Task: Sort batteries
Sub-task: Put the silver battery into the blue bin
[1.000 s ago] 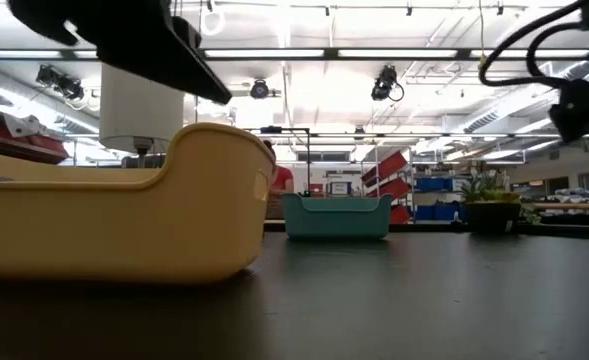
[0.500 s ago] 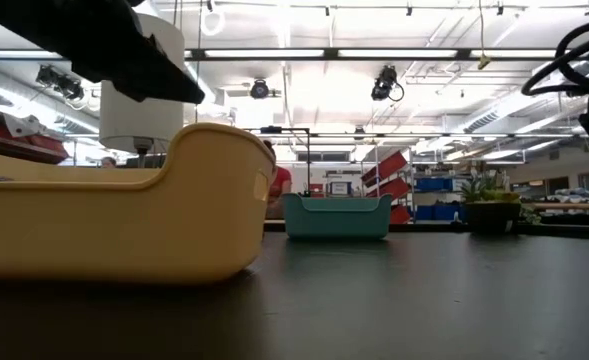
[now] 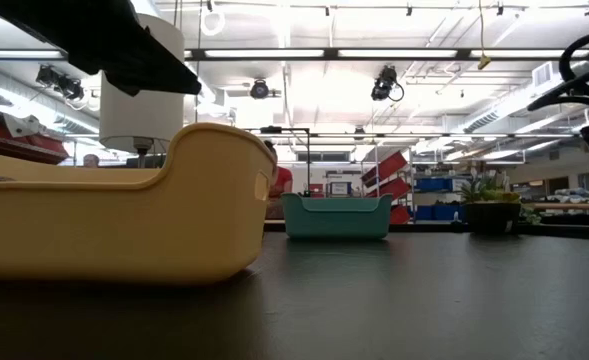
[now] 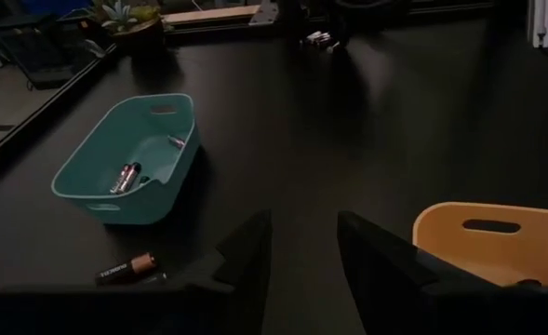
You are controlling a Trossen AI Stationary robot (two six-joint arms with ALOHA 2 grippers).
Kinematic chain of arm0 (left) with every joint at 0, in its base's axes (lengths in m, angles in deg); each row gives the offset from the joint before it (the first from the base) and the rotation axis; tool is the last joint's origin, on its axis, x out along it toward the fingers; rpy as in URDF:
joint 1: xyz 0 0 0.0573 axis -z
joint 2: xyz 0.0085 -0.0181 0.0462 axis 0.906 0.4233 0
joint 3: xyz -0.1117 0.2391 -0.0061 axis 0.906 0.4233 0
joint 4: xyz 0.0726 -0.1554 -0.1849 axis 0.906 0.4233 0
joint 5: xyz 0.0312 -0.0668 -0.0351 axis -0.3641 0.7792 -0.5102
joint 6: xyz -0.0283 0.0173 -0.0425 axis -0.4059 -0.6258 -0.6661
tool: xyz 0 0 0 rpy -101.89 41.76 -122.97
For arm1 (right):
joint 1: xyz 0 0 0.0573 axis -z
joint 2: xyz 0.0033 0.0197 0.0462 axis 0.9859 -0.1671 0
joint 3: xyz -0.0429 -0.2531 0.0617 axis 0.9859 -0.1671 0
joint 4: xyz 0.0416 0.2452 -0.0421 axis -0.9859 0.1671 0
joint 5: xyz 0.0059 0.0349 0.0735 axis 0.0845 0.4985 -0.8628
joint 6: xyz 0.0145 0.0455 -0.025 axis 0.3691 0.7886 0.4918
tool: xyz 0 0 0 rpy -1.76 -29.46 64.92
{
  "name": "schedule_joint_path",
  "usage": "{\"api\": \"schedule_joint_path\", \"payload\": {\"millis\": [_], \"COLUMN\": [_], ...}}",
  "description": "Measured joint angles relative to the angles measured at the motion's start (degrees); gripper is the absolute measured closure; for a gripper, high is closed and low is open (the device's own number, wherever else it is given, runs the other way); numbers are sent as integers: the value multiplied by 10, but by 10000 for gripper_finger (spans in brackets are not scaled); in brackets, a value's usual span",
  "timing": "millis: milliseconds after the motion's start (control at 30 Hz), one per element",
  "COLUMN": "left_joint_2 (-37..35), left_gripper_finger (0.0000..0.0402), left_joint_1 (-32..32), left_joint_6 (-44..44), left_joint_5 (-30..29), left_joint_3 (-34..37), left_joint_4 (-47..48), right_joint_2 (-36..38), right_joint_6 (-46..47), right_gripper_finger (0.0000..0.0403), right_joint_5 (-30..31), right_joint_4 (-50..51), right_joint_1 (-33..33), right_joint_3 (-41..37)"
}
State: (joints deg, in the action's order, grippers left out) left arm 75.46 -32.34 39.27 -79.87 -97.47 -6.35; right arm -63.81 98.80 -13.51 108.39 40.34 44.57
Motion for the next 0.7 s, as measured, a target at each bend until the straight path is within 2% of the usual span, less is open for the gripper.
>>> {"api": "schedule_joint_path", "payload": {"millis": [300, 400, 533, 700], "left_joint_2": [-14, -32, -53, -71], "left_gripper_finger": [261, 261, 261, 261], "left_joint_1": [13, 21, 29, 37], "left_joint_6": [-39, -69, -74, -74], "left_joint_5": [-13, -34, -43, -44], "left_joint_3": [0, -1, -1, -1], "left_joint_4": [43, 82, 86, 88], "right_joint_2": [-17, -36, -49, -38], "right_joint_6": [-22, -38, -58, -60], "right_gripper_finger": [332, 353, 388, 392], "right_joint_5": [10, 11, 8, 21], "right_joint_4": [-22, -34, -31, -23], "right_joint_1": [1, 7, 14, 15], "right_joint_3": [0, -3, 2, 7]}}
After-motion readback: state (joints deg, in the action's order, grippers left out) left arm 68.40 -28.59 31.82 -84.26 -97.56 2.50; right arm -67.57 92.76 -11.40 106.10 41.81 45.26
